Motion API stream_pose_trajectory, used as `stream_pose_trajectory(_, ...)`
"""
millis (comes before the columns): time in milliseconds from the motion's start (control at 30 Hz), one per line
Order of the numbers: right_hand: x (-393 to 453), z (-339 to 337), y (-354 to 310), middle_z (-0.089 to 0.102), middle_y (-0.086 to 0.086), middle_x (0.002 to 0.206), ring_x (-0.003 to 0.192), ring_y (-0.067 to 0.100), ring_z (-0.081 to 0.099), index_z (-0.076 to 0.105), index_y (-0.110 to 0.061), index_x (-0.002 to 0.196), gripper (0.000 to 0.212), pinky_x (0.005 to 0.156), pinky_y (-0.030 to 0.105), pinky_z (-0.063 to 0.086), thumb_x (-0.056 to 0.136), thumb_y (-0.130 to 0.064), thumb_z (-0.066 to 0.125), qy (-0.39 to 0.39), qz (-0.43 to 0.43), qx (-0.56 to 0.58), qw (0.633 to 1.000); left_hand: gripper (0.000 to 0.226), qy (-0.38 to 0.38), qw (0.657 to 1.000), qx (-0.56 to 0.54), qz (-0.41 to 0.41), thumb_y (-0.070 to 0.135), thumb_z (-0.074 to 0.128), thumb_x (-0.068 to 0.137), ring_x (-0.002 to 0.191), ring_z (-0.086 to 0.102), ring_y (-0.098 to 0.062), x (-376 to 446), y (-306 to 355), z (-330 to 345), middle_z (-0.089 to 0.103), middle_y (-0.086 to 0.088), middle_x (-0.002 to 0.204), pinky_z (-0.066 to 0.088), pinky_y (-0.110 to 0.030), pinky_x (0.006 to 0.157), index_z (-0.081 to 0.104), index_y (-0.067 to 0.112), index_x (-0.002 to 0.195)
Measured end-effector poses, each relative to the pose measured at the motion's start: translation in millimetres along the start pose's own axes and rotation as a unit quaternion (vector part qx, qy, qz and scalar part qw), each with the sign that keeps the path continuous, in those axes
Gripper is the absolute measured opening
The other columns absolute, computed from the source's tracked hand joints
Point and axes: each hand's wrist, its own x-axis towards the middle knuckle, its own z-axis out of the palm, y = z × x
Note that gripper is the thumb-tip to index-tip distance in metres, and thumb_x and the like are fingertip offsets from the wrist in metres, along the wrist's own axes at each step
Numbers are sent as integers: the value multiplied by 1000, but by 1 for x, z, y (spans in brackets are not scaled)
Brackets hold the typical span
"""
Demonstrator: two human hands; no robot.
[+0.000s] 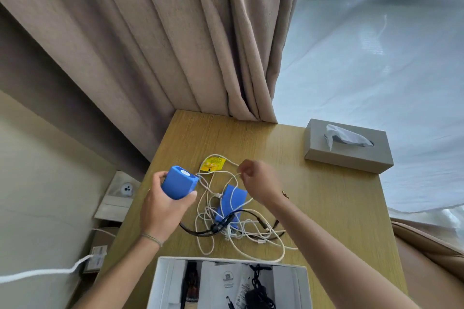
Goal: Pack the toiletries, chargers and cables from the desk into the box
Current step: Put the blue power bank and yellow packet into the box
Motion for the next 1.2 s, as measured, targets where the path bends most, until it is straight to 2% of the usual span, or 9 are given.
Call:
stream_pose_trajectory(233,53,48,-28,70,10,120,104,30,68,57,-22,137,48,84,38,57,90,-12,55,-89,33,-33,995,60,-39,995,-20,-94,42,86,67,77,69,-16,-10,-24,-25,68,6,94,53,-35,62,45,37,110)
stream_pose_trajectory(367,73,66,-30,72,18,114,83,28,66,67,-6,125,38,73,37,55,91,-2,52,-103,138,100,980,60,-45,993,-28,-102,41,86,69,74,69,-15,-13,-21,-29,68,8,91,50,-31,59,45,35,112)
stream_pose_trajectory(467,79,74,-29,67,22,87,63,24,52,68,11,113,31,56,34,39,90,2,50,-74,203,183,959,59,-42,993,-31,-108,40,86,69,75,68,-14,-12,-19,-32,67,10,92,51,-33,62,44,34,111)
stream_pose_trajectory(633,80,76,-29,57,15,78,52,19,48,69,2,112,24,45,25,29,93,2,55,-88,267,287,916,57,-51,991,-46,-113,40,86,69,76,68,-16,-13,-16,-37,68,9,91,52,-34,63,45,36,109)
stream_pose_trajectory(800,80,83,-26,55,6,62,42,11,41,77,-1,98,15,39,22,32,89,0,65,-54,255,284,923,59,-68,990,-48,-111,43,85,66,74,68,-14,-18,-16,-43,69,6,90,48,-30,58,45,36,108)
stream_pose_trajectory(967,73,84,-27,78,8,90,69,16,67,80,-19,81,28,66,32,58,86,1,61,24,202,212,956,60,-78,989,-54,-113,52,80,54,74,69,-14,-22,-21,-51,70,6,89,56,-36,64,46,42,102)
stream_pose_trajectory(1033,68,80,-29,78,3,93,77,17,71,81,-21,83,31,72,34,62,83,4,62,58,173,168,969,62,-76,990,-55,-110,54,79,51,74,69,-15,-23,-23,-52,70,7,90,57,-40,67,47,41,102)
stream_pose_trajectory(1133,57,70,-34,79,0,93,82,19,71,82,-22,91,35,71,26,55,77,3,63,127,99,91,983,63,-71,990,-62,-101,56,79,50,76,69,-14,-26,-21,-54,69,8,91,59,-41,69,47,41,102)
stream_pose_trajectory(1200,50,60,-36,79,2,94,87,24,69,82,-21,97,40,77,33,57,75,3,60,158,45,58,985,65,-72,991,-68,-95,57,79,49,76,69,-13,-29,-19,-55,69,9,91,59,-41,69,48,41,104)
